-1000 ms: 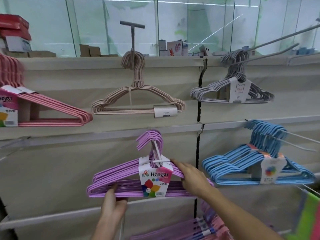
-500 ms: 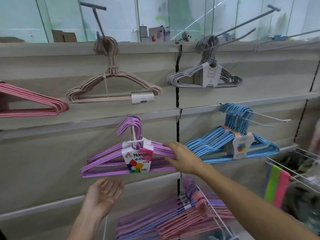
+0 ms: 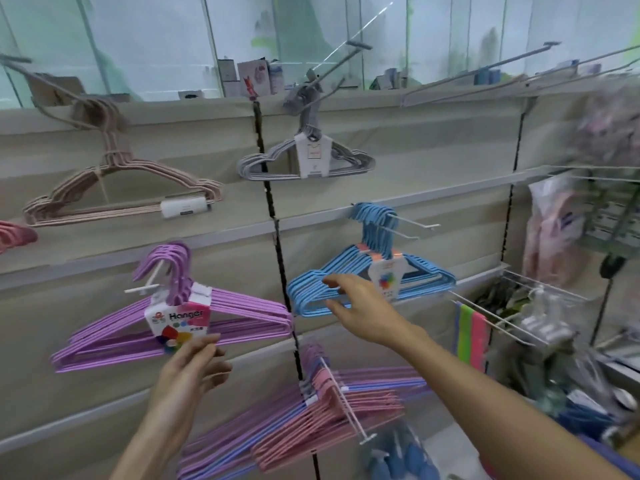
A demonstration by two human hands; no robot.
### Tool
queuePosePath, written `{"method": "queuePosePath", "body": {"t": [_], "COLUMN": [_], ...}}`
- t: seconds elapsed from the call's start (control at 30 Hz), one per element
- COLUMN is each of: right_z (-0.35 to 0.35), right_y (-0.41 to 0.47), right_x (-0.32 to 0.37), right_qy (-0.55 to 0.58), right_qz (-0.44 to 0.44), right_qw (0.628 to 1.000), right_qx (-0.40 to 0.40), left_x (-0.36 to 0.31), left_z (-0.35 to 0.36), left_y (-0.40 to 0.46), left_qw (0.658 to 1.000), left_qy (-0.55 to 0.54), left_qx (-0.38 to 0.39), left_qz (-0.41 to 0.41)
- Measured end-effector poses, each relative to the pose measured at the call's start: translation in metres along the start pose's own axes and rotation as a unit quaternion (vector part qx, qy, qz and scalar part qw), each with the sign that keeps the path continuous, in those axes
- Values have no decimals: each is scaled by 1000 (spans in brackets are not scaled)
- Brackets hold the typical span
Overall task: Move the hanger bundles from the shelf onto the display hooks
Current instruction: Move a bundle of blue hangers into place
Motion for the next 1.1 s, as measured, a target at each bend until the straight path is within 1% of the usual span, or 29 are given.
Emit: {"method": "queuePosePath", "body": {"t": [0.13,0.2,0.37,0.5,0.63,0.77,1.0,1.1], "right_z": [-52,-79,-157,-228,-296,-347,-408,-426], "right_y": [-41,-68,-142,-209,-276,-332,-400,-417], "right_x": [-26,-42,-94,-136,-164,-185,-208,-215], "right_qy": [20,11,-32,-73,-112,-137,-180,-176], "right_qz": [27,39,96,165,219,259,314,330], "right_qw": [998,996,987,972,952,933,897,886], "right_qx": [-62,-81,-123,-154,-183,-211,-255,-275], "left_x": [0,6,37,61,72,83,97,102], "left_z": [60,94,195,276,352,418,502,529], "left_y": [-25,-38,-80,-123,-176,-221,-279,-295], "left_qw": [991,984,963,943,918,886,836,824], "left_qy": [80,101,106,110,94,93,90,93], "left_qx": [79,121,234,308,380,449,533,552], "left_qz": [69,87,79,59,58,69,88,88]}}
Point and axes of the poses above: each hand's wrist, its own y-axis towards the middle knuckle, its own z-axis out of the palm, x = y × z, the point moved 5 cm from there along y, towards the middle knuckle, and after that the axes turned 4 degrees about -x, right-handed, at the moved point
